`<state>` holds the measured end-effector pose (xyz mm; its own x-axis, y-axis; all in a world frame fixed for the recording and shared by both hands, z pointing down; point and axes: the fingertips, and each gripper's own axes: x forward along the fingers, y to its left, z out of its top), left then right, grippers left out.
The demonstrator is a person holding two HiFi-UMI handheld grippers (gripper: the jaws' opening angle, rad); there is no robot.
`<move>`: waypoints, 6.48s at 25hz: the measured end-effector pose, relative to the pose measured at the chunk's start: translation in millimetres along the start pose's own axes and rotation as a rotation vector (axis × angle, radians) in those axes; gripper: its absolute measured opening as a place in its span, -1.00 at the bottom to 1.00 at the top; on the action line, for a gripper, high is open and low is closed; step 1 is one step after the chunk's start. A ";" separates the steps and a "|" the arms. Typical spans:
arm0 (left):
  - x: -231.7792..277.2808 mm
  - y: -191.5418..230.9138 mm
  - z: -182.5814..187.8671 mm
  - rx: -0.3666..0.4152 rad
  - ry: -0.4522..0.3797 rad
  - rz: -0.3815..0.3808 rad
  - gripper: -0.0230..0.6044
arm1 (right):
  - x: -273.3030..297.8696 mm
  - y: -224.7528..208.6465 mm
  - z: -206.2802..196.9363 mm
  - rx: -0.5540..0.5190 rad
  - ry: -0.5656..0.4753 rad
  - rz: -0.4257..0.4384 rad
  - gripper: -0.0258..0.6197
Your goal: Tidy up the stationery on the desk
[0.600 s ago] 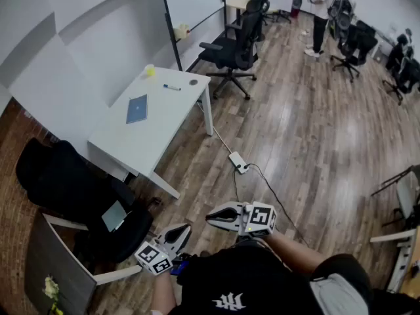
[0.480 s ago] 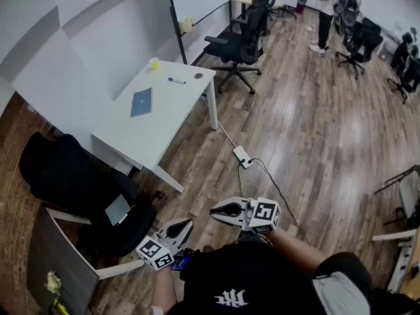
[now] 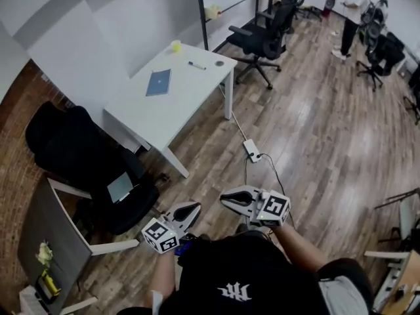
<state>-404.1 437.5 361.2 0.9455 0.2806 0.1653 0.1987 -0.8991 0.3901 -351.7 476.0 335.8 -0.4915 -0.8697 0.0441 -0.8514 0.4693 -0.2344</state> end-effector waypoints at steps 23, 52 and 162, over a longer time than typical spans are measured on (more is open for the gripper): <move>52.9 -12.4 25.5 0.013 -0.032 0.119 -0.92 | -81.4 -42.1 10.6 0.041 -0.011 0.050 -0.78; 145.2 148.4 85.8 -0.083 -0.085 0.057 -0.92 | -34.4 -229.5 36.8 0.067 0.084 -0.052 -0.78; 125.5 788.1 153.4 -0.307 0.361 0.827 -0.68 | 436.3 -791.4 -6.9 0.280 0.680 0.137 -0.35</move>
<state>-89.3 -287.4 550.4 0.6092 -0.2719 0.7449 -0.6221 -0.7464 0.2364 106.4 -273.8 547.3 -0.6722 -0.4772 0.5660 -0.7404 0.4311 -0.5158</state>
